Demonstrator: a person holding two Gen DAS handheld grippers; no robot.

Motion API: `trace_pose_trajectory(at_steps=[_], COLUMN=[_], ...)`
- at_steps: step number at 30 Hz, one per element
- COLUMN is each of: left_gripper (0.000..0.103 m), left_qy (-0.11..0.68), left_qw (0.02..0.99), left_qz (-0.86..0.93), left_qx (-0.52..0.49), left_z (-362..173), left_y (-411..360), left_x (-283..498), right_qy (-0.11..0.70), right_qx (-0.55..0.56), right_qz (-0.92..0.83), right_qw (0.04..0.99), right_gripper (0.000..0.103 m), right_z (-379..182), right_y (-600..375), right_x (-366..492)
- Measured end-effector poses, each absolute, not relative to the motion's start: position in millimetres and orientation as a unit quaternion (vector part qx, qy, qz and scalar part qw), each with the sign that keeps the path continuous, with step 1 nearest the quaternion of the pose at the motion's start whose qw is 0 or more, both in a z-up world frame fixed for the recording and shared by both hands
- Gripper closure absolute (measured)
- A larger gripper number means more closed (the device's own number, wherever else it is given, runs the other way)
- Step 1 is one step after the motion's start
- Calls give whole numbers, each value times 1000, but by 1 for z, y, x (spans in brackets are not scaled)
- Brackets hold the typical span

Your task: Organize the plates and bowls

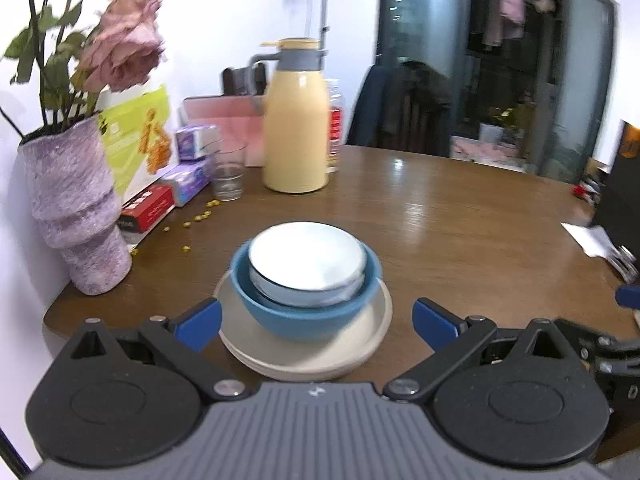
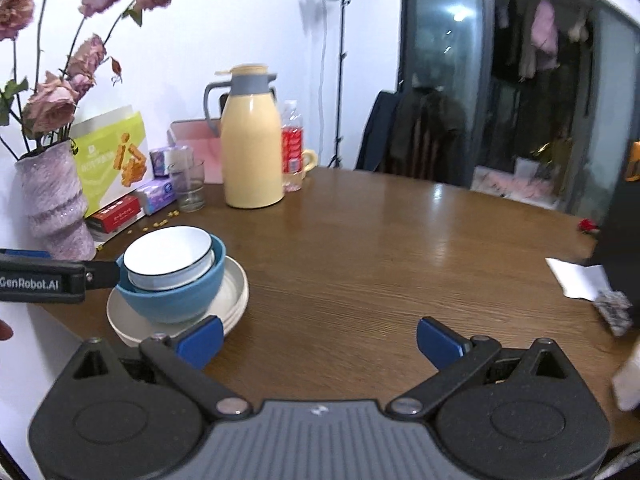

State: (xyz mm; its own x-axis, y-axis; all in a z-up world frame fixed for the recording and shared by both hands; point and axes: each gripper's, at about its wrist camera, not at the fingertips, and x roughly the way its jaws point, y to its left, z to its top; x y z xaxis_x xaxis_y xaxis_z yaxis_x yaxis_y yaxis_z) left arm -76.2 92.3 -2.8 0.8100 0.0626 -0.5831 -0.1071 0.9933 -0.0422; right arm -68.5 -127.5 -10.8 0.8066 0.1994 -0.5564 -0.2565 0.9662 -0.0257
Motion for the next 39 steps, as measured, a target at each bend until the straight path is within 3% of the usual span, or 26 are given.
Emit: trace_pose_trajectory(at_steps=[17, 39], left_gripper=[0, 0], left_qy=[271, 250], left_qw=[962, 968], left_qz=[-10, -12], left_qx=[14, 11], left_z=[-2, 3], left_y=[68, 69], left_x=[-174, -200], right_qy=[235, 224], right_qx=[-7, -1], right_qz=[41, 45], right_qw=[971, 974], right_gripper=[0, 0], right_z=[-14, -10], right_y=[-152, -151], right_x=[-193, -212])
